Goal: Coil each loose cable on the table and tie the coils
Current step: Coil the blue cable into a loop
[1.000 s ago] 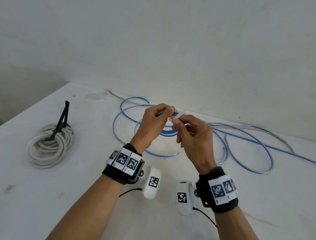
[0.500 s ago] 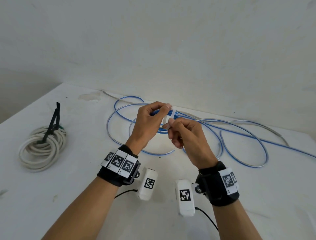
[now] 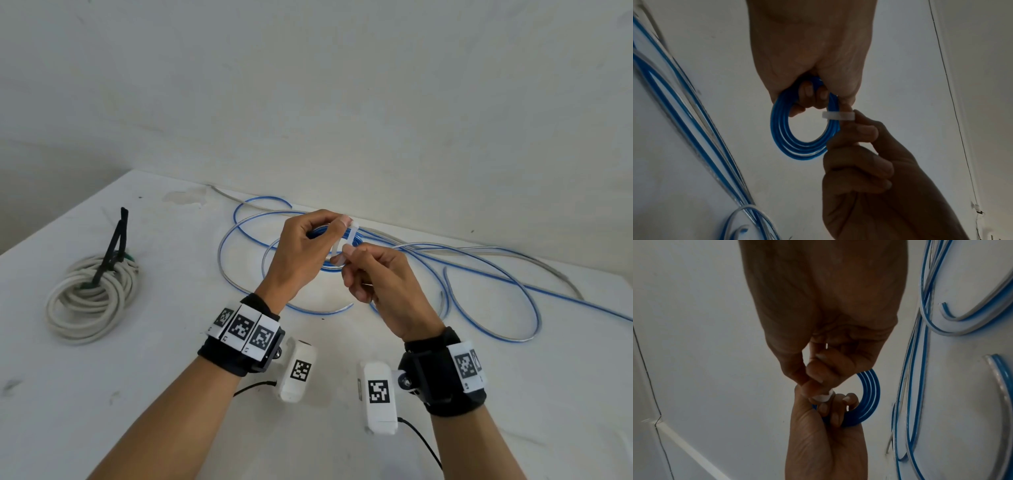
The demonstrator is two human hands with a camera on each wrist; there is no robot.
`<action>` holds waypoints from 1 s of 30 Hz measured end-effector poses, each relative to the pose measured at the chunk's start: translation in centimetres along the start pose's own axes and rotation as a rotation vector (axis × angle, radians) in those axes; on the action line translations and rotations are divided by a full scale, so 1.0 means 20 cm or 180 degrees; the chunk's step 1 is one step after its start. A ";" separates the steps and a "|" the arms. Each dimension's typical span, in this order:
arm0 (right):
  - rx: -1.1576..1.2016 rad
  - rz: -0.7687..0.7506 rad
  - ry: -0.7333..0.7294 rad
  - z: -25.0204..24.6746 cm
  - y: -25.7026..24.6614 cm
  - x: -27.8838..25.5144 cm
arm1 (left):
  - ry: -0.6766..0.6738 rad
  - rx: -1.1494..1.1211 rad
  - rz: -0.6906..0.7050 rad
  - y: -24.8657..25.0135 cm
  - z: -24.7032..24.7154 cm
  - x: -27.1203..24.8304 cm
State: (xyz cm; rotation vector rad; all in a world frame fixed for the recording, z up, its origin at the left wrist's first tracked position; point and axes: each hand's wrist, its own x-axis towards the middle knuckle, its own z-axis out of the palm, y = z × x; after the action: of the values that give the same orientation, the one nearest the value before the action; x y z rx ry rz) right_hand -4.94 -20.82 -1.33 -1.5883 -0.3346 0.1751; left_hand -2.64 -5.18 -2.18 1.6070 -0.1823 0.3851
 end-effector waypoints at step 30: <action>0.0384 -0.0154 0.1425 -0.10 -0.01 0.03 | -0.0944 0.0000 -0.0139 0.04 0.04 -0.05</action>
State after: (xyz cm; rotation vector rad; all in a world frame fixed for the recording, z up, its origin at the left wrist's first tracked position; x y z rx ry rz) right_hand -3.68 -22.58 -0.93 -1.4513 -0.0122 -0.1943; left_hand -3.84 -6.24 -1.75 1.6600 -0.3716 0.1110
